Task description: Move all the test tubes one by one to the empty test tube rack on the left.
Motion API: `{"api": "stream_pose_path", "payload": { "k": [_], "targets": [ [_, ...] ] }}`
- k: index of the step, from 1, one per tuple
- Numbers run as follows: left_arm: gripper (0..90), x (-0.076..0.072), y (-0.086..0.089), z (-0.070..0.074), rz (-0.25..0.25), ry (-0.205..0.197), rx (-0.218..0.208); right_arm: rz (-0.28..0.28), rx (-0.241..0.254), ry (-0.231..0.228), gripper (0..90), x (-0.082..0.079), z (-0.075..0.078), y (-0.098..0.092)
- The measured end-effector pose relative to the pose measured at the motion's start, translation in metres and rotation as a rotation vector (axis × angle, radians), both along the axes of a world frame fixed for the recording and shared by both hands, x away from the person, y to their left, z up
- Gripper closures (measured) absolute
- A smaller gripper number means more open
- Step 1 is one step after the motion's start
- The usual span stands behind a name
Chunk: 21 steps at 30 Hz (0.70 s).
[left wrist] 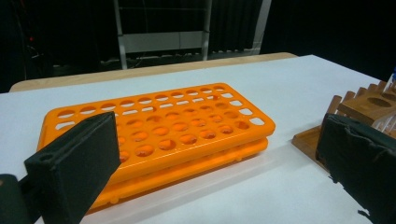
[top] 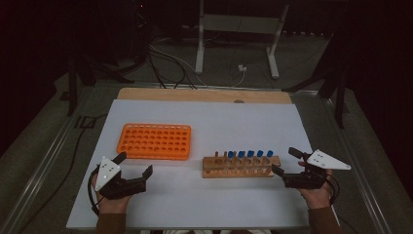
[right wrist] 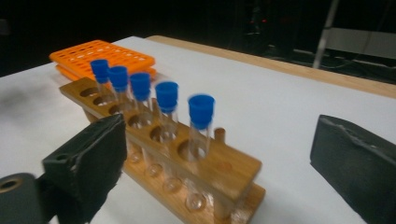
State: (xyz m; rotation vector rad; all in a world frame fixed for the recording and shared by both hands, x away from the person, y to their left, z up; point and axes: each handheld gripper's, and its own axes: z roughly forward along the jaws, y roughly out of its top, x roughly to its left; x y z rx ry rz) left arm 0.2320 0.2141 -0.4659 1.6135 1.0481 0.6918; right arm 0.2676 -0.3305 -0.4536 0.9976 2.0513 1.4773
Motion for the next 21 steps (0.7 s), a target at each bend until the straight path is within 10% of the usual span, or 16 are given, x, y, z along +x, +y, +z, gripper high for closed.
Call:
{"api": "stream_pose_path", "payload": {
  "k": [7, 13, 21],
  "targets": [
    [0.8, 0.000, 0.001, 0.000, 0.005, 0.005, -0.004, 0.076, -0.045, 0.045, 27.7, 0.015, 0.003, 0.011],
    [0.8, 0.001, -0.004, 0.001, -0.025, 0.005, 0.024, 0.083, -0.085, 0.056, 65.7, 0.017, -0.005, 0.014],
    [0.8, 0.000, -0.005, 0.001, -0.031, 0.006, 0.020, 0.081, -0.115, 0.086, 72.8, 0.023, -0.012, 0.021]
  ]
}}
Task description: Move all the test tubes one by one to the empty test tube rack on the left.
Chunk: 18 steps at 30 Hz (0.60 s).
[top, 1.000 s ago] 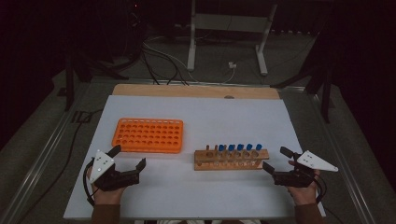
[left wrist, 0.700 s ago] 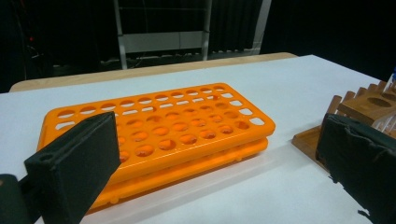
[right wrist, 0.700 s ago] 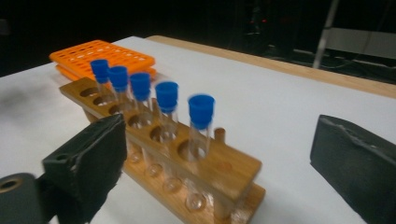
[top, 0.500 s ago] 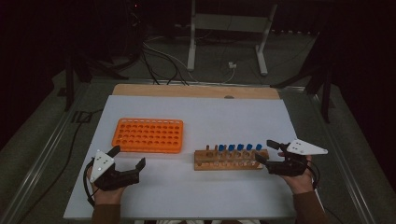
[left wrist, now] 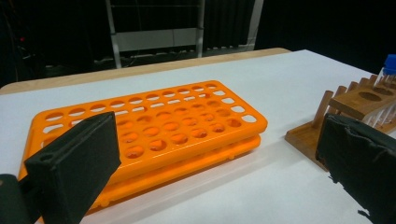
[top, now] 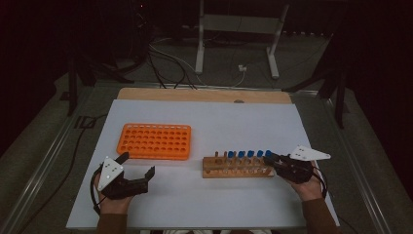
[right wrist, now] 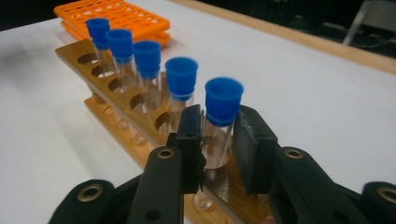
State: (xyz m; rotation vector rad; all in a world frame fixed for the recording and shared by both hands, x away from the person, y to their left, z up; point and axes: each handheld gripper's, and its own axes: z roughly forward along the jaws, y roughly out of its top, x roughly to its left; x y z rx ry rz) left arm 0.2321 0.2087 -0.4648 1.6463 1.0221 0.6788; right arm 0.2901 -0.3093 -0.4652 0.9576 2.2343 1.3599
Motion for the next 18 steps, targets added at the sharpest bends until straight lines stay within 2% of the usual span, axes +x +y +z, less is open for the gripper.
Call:
{"api": "stream_pose_path", "payload": {
  "k": [8, 12, 18],
  "targets": [
    [0.8, -0.0016, -0.0015, 0.0009, -0.008, 0.007, -0.022, -0.006, 0.023, 0.016, 76.6, 0.0024, -0.0006, 0.0005],
    [0.8, -0.0006, -0.0017, 0.0004, -0.006, 0.016, -0.024, -0.006, 0.010, 0.004, 76.7, 0.0016, 0.0011, 0.0014],
    [0.8, -0.0006, -0.0029, 0.0044, -0.009, 0.008, -0.028, -0.017, 0.021, -0.014, 76.8, -0.0008, 0.0066, -0.0014]
  ]
}}
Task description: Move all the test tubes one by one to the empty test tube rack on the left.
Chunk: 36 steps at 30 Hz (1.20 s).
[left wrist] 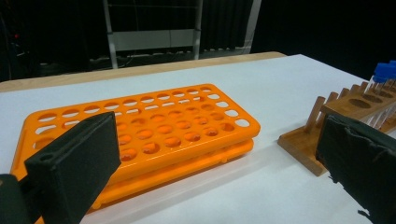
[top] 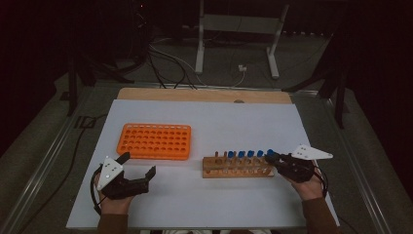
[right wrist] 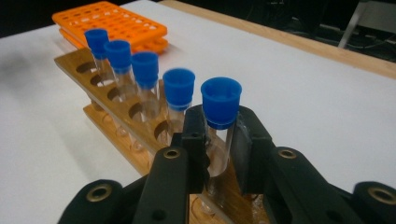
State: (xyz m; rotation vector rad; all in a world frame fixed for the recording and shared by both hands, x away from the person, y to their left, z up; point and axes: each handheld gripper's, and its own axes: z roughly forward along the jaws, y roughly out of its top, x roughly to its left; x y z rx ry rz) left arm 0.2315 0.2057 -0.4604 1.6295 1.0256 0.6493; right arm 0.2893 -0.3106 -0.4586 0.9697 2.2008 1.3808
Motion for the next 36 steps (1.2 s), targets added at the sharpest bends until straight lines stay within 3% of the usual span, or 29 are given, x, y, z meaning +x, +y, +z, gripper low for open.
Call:
{"api": "stream_pose_path", "payload": {
  "k": [9, 17, 25, 30, 36],
  "targets": [
    [0.8, 0.005, -0.015, 0.009, -0.053, -0.011, 0.000, -0.005, 0.014, -0.027, 76.8, -0.002, 0.014, -0.001],
    [0.8, 0.018, -0.038, 0.029, -0.133, -0.027, -0.041, 0.005, 0.027, -0.060, 76.8, -0.002, 0.035, -0.002],
    [0.9, 0.037, -0.065, 0.046, -0.208, -0.038, -0.030, 0.004, 0.044, -0.097, 76.8, -0.001, 0.059, -0.007],
    [0.9, 0.046, -0.075, 0.059, -0.235, -0.069, -0.038, 0.010, 0.047, -0.116, 76.8, 0.003, 0.073, -0.003],
    [0.9, 0.059, -0.085, 0.063, -0.251, -0.084, -0.041, 0.030, 0.060, -0.124, 76.7, 0.010, 0.081, 0.009]
  ]
}}
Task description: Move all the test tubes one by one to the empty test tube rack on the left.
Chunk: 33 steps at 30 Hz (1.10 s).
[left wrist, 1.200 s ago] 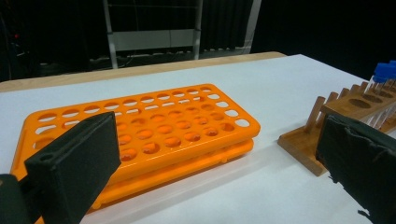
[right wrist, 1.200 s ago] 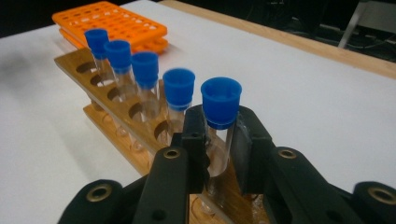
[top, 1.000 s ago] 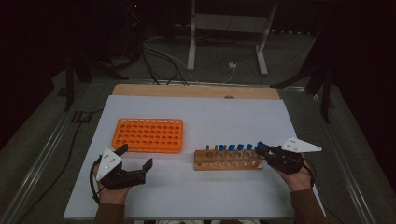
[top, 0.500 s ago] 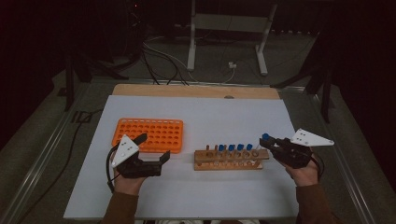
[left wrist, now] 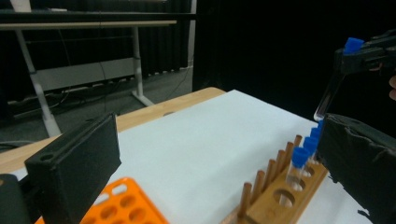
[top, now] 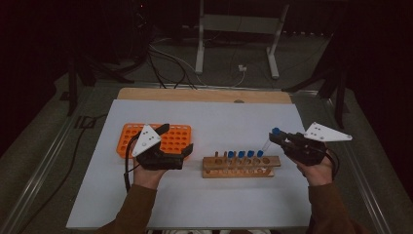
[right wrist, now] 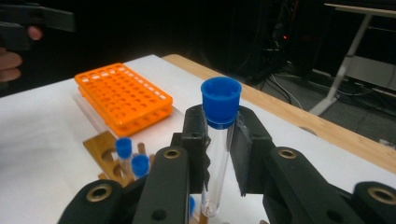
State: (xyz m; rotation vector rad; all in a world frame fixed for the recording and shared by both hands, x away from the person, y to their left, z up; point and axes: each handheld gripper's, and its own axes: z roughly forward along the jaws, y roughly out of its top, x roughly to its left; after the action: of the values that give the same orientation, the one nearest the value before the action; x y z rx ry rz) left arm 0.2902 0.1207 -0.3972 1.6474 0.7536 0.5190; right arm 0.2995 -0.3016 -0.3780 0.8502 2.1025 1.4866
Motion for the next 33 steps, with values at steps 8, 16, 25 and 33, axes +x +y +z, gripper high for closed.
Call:
{"api": "stream_pose_path", "payload": {
  "k": [8, 16, 25, 33],
  "targets": [
    [3.5, 0.016, -0.020, -0.007, -0.047, 0.034, 0.013, 0.039, -0.016, 0.013, 76.6, 0.014, 0.004, 0.029],
    [5.7, 0.021, -0.042, -0.014, -0.092, 0.048, 0.030, 0.069, 0.002, 0.026, 76.4, 0.024, 0.008, 0.051],
    [13.4, 0.025, -0.060, -0.014, -0.135, 0.060, 0.043, 0.107, 0.025, 0.044, 76.4, 0.031, 0.008, 0.079],
    [29.2, 0.026, -0.080, -0.012, -0.129, 0.059, 0.074, 0.157, 0.017, 0.054, 76.4, 0.031, 0.007, 0.106]
  ]
}}
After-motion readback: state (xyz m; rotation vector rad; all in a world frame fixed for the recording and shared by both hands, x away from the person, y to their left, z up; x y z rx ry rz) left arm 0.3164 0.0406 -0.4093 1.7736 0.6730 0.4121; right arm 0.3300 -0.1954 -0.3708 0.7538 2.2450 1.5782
